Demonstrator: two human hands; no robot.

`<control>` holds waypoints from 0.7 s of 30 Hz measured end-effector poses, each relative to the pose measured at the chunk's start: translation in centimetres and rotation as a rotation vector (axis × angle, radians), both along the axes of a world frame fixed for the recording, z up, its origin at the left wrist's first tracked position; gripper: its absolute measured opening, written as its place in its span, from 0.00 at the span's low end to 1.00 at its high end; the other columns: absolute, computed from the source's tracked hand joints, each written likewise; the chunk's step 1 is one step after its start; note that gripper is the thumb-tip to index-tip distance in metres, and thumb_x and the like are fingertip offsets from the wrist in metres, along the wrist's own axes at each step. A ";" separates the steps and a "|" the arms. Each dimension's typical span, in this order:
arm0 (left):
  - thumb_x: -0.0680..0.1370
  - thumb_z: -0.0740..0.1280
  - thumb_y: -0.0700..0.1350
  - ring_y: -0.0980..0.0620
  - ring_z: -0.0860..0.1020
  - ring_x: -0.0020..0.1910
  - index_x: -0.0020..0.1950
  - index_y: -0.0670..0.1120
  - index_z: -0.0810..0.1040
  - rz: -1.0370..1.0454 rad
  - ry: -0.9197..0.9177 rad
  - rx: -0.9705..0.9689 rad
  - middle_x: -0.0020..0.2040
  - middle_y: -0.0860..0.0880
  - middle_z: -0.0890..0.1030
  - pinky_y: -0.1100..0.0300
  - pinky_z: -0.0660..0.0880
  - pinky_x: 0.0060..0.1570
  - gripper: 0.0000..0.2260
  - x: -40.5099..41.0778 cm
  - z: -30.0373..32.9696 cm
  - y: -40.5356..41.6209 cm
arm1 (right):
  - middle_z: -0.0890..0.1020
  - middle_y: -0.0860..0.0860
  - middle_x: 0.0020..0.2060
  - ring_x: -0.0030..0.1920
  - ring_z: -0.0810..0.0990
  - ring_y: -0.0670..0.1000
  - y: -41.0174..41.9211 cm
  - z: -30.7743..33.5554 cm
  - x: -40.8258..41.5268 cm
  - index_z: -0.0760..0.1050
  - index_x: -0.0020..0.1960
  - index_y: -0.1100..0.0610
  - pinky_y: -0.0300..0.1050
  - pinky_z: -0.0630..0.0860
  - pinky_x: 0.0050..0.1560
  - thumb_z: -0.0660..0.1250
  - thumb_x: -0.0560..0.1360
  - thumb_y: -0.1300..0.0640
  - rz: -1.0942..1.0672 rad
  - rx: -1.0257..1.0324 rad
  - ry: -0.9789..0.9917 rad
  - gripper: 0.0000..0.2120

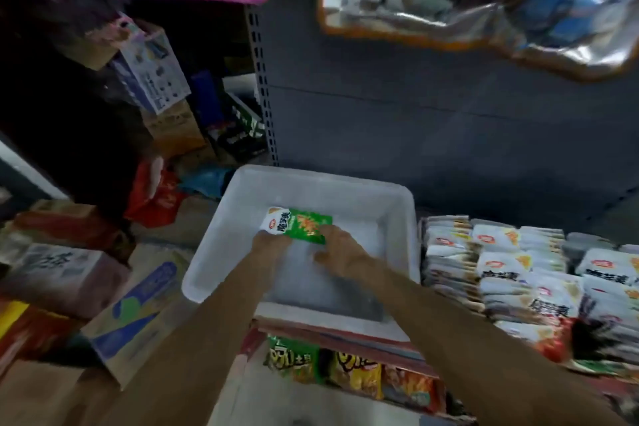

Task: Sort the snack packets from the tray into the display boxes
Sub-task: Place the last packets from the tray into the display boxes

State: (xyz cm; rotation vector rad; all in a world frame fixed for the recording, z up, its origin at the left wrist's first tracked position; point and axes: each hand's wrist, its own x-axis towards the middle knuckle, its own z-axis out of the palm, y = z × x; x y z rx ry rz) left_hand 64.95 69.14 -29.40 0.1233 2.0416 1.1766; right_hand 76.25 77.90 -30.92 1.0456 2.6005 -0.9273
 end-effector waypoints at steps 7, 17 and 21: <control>0.76 0.65 0.36 0.52 0.67 0.30 0.39 0.45 0.69 0.111 -0.327 0.143 0.33 0.45 0.68 0.62 0.62 0.29 0.08 -2.5 -2.2 2.0 | 0.45 0.52 0.77 0.76 0.53 0.54 0.2 -2.9 -1.8 0.44 0.77 0.58 0.47 0.54 0.74 0.59 0.79 0.48 0.140 0.119 -0.228 0.35; 0.73 0.68 0.43 0.42 0.80 0.37 0.48 0.39 0.78 0.111 0.063 0.196 0.39 0.37 0.79 0.58 0.76 0.37 0.09 -1.5 -4.3 2.6 | 0.72 0.61 0.65 0.63 0.72 0.59 -1.2 -1.5 0.2 0.63 0.70 0.60 0.45 0.70 0.57 0.58 0.79 0.56 0.032 -0.028 -0.068 0.21; 0.74 0.66 0.45 0.48 0.80 0.39 0.46 0.43 0.74 -0.026 0.265 0.344 0.39 0.43 0.80 0.58 0.78 0.42 0.06 0.7 -1.2 1.5 | 0.67 0.59 0.65 0.64 0.68 0.58 -2.1 1.2 1.9 0.57 0.74 0.59 0.47 0.65 0.66 0.61 0.78 0.59 -0.171 0.111 0.320 0.27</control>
